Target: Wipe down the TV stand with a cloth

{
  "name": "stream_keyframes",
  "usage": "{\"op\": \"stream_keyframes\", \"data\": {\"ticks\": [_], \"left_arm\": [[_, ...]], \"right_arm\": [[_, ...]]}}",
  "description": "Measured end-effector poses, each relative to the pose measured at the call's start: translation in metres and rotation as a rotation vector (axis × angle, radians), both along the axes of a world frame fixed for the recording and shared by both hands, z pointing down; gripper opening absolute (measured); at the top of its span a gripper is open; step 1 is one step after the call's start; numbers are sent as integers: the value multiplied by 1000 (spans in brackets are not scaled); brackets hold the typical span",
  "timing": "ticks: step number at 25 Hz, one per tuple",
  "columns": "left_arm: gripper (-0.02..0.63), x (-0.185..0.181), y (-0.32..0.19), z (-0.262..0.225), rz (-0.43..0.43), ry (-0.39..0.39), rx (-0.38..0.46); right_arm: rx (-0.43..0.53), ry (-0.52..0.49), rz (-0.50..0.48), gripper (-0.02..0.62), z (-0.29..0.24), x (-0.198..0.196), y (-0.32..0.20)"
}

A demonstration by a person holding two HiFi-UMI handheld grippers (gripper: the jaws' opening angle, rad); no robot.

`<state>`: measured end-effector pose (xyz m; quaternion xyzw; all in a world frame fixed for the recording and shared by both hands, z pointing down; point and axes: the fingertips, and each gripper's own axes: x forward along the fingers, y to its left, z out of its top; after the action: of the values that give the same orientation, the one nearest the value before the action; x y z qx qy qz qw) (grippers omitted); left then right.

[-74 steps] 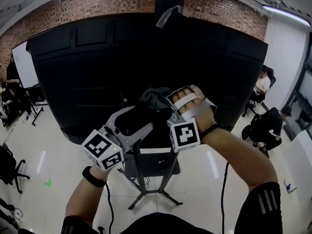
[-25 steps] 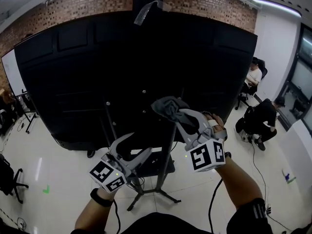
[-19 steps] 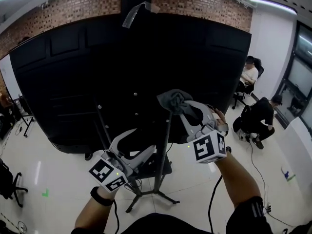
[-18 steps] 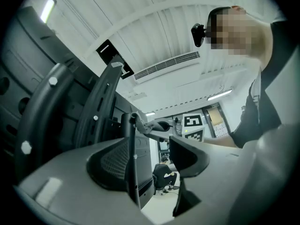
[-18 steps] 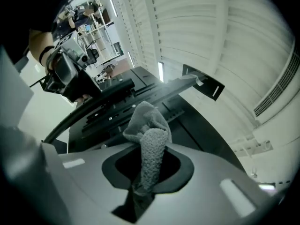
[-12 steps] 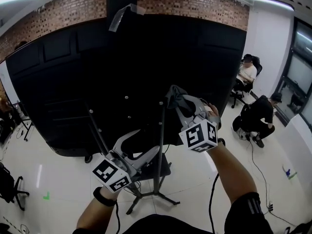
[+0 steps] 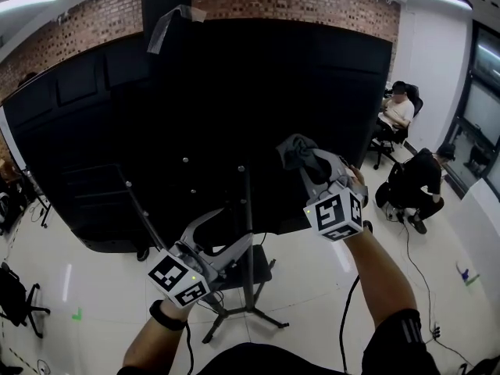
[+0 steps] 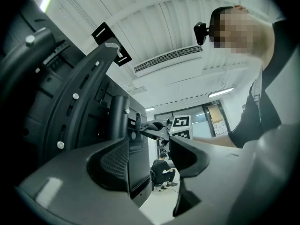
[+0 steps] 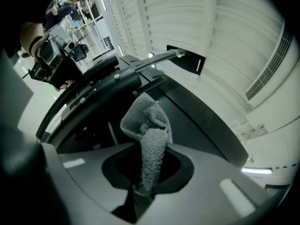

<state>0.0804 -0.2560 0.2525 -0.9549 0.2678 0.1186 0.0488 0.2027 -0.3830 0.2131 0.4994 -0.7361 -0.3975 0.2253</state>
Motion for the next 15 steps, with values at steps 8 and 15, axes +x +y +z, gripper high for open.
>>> {"op": "stream_keyframes", "data": {"ticks": [8,15], "left_arm": [[290,29,-6,6,31,-8,-10],[290,32,-6,2,19,-4,2]], "right_arm": [[-12,-33,88,49,-4,63,-9],[9,-92,-48,49,-11,31,19]]}}
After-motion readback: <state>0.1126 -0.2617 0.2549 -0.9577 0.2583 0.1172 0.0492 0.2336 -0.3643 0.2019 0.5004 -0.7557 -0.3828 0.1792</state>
